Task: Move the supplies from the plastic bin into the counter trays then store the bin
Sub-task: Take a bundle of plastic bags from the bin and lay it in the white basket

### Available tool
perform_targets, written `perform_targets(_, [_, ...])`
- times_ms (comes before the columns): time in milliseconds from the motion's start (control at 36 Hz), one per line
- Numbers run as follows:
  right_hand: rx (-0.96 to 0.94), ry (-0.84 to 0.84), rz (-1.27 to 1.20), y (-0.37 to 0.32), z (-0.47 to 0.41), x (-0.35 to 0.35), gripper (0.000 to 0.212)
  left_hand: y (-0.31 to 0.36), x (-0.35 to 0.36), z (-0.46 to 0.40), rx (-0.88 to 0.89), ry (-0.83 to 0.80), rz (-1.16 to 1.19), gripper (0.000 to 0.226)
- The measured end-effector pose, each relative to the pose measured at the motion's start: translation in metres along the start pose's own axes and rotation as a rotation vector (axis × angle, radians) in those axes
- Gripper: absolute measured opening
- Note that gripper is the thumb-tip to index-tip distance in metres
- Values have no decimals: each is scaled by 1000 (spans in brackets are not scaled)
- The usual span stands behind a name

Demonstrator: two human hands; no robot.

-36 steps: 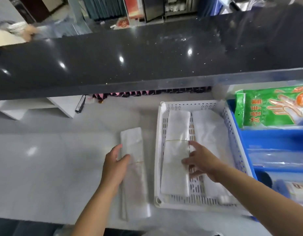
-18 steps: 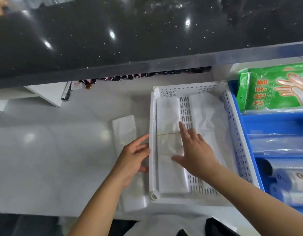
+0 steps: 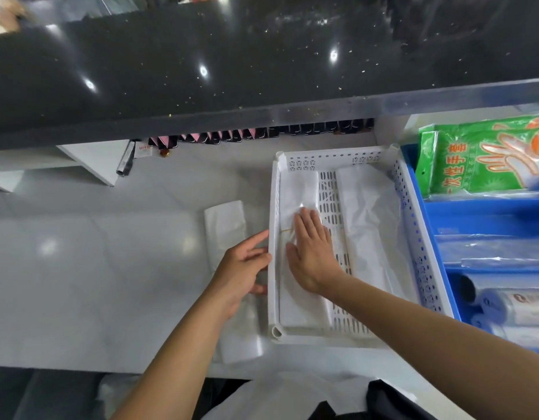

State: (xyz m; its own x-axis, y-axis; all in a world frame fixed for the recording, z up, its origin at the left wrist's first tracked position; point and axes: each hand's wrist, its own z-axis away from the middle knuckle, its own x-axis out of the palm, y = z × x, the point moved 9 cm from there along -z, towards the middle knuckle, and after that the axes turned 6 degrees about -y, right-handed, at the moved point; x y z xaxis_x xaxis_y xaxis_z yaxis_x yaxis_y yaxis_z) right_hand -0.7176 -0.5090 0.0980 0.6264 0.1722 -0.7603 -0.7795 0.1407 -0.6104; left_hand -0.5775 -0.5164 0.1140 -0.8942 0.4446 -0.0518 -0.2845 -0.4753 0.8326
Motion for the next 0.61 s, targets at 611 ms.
perform_targets(611, [96,77,195,14,-51,-13,64,8,-78,25,364,299,-402,52])
